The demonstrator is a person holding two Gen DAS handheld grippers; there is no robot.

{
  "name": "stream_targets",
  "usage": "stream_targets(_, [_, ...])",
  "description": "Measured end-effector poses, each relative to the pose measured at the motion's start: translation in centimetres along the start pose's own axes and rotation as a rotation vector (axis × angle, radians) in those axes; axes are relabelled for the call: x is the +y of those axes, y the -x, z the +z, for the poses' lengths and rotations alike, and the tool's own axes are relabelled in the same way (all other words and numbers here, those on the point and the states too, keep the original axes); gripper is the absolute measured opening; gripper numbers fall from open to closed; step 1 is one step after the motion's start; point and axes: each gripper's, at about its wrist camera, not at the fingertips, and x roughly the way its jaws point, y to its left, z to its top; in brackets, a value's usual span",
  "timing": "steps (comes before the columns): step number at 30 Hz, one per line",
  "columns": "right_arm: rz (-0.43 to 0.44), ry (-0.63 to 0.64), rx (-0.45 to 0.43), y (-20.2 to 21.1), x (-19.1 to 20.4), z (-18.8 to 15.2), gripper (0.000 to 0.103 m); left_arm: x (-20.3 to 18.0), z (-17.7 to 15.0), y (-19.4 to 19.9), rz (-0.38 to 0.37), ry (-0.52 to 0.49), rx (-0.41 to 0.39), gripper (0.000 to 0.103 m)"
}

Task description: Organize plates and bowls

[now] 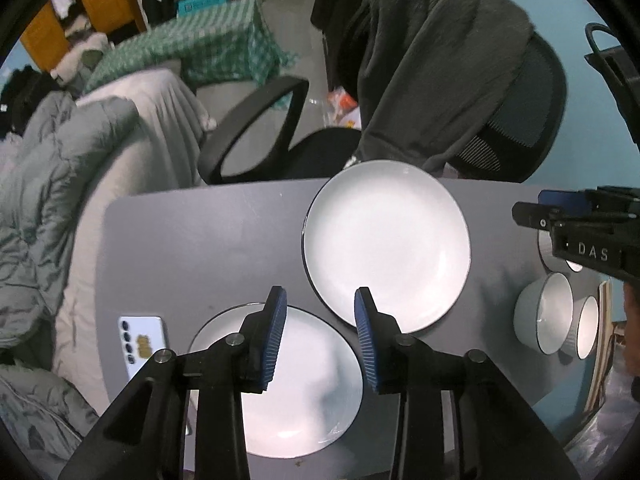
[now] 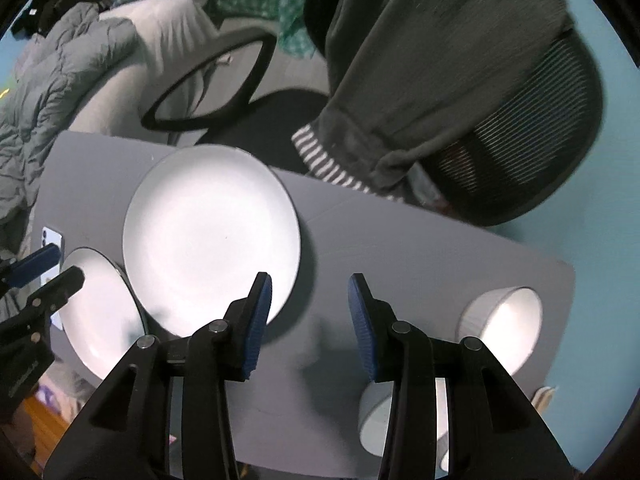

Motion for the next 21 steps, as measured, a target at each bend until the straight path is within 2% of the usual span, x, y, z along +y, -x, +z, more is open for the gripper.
stream_targets(7, [-0.035,0.01,-0.106,4.3,0.2,-1.9,0.044,0.5,-1.4,4.3,0.019,0.019,-0.096,0.046])
stream_targets(11, [-0.014,0.006,-0.149,6.6,0.7,-3.1,0.051,1.1,-2.6,6.3,0.032,0.037,-0.128,0.047])
stream_targets(21, [-0.004,-0.01,-0.221,10.2,2.3,-5.3,0.055,1.8,-4.6,9.8,0.017,0.077,-0.174,0.048])
